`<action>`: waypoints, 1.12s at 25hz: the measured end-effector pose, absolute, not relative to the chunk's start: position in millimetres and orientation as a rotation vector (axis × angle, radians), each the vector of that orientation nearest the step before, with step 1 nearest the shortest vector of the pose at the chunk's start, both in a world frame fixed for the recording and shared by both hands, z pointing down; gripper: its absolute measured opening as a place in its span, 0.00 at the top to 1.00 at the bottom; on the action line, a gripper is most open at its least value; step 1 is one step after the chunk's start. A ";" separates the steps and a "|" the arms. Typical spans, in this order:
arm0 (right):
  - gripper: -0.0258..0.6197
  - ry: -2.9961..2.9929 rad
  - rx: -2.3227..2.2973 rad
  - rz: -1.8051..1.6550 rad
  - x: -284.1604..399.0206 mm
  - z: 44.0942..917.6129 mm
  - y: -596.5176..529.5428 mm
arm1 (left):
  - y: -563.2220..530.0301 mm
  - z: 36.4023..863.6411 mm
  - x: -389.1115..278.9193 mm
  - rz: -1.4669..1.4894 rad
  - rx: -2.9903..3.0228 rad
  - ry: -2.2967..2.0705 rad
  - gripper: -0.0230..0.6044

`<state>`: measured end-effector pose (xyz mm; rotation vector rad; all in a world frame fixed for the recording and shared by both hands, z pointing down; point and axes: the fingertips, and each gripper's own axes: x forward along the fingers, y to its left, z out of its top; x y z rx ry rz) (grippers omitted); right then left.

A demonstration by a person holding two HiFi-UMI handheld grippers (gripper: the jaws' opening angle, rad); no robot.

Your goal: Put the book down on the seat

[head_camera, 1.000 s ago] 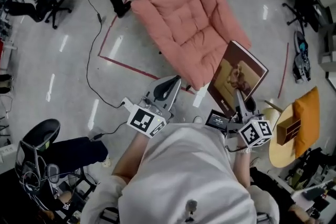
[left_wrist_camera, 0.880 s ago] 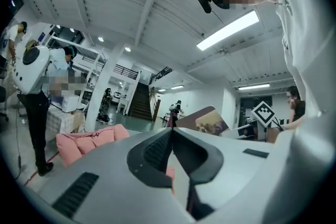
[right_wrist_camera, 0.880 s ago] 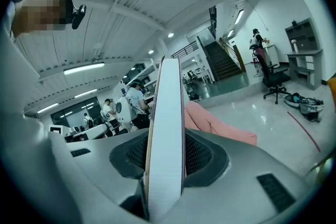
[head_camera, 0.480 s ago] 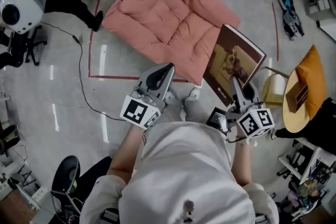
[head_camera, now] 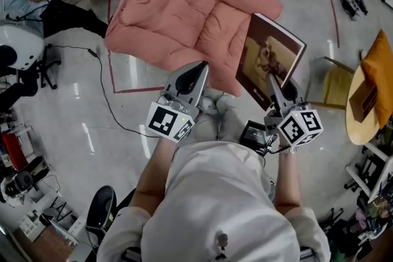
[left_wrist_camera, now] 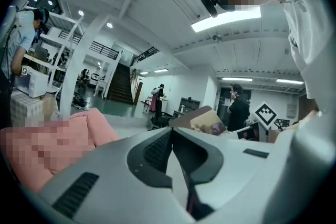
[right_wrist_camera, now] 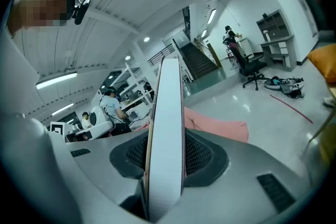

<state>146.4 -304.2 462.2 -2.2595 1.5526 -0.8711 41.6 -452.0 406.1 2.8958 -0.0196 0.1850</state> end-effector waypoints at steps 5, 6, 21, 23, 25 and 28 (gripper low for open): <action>0.72 1.584 -2.218 -0.907 178.5 486.2 -327.7 | -460.4 429.0 73.2 0.235 2.887 -0.023 0.95; 0.72 1.593 -2.214 -0.914 185.7 492.4 -333.4 | -463.3 434.2 79.7 0.244 2.888 -0.026 0.95; 0.72 1.287 -2.113 -1.142 242.0 666.5 -400.7 | -500.8 595.9 158.4 0.415 2.795 0.146 0.95; 0.72 1.222 -2.085 -1.179 246.9 696.3 -405.7 | -506.1 615.0 165.2 0.426 2.779 0.163 0.95; 0.72 1.149 -2.050 -1.223 247.7 730.3 -415.1 | -515.9 634.3 168.4 0.438 2.762 0.178 0.95; 0.72 1.075 -2.023 -1.284 245.2 781.6 -424.5 | -521.1 667.2 170.2 0.467 2.731 0.205 0.95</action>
